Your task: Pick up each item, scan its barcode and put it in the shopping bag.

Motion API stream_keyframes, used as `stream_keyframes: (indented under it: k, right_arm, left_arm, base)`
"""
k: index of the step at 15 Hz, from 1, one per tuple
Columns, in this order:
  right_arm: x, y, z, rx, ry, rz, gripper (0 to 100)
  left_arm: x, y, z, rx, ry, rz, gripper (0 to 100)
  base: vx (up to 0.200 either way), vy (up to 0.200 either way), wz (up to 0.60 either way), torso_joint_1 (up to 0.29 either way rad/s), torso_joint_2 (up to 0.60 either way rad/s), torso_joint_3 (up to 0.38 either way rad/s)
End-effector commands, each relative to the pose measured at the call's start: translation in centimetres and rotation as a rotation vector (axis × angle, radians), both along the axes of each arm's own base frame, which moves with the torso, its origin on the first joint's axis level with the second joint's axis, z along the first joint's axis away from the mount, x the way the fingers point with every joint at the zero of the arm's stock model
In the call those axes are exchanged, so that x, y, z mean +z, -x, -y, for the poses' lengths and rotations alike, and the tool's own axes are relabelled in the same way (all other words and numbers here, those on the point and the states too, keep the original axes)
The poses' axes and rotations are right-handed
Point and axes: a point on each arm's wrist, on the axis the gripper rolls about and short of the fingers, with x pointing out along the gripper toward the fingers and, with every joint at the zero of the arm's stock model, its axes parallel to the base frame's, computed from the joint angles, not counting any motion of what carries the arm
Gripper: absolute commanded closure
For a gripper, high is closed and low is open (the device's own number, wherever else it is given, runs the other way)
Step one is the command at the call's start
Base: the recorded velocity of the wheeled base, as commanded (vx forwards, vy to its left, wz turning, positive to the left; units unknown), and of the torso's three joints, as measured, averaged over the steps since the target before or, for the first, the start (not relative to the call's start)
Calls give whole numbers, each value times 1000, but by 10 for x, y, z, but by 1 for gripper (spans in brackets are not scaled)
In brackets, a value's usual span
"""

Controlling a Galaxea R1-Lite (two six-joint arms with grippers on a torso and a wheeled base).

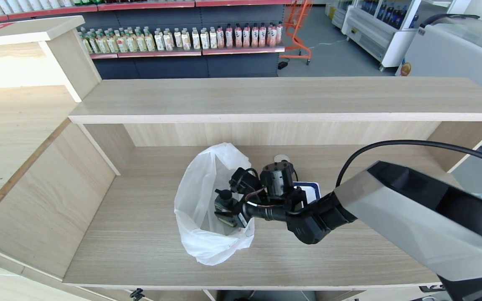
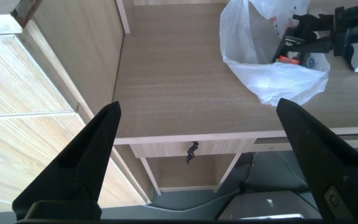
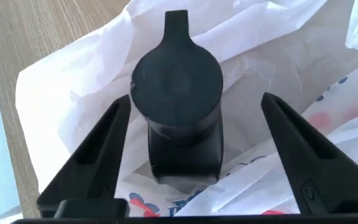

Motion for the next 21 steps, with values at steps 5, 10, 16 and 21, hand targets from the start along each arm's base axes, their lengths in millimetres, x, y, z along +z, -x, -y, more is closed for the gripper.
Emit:
stream_keyframes:
  k: [5, 10, 16, 21]
  right_arm:
    - [59, 12, 48, -179, -232, -254, 0]
    - [110, 66, 141, -387, -388, -407, 0]
    - [161, 170, 242, -583, -502, -286, 0]
    - [154, 203, 269, -710, -479, -348, 0]
  left_arm:
    - [0, 0, 0, 0, 0, 0, 0]
    - [0, 0, 0, 0, 0, 0, 0]
    - [0, 0, 0, 0, 0, 0, 0]
    - [0, 0, 0, 0, 0, -2, 0]
  base:
    - [0, 0, 0, 0, 0, 0]
    - [0, 0, 0, 0, 0, 0]
    - [0, 0, 0, 0, 0, 0]
    - [0, 0, 0, 0, 0, 0]
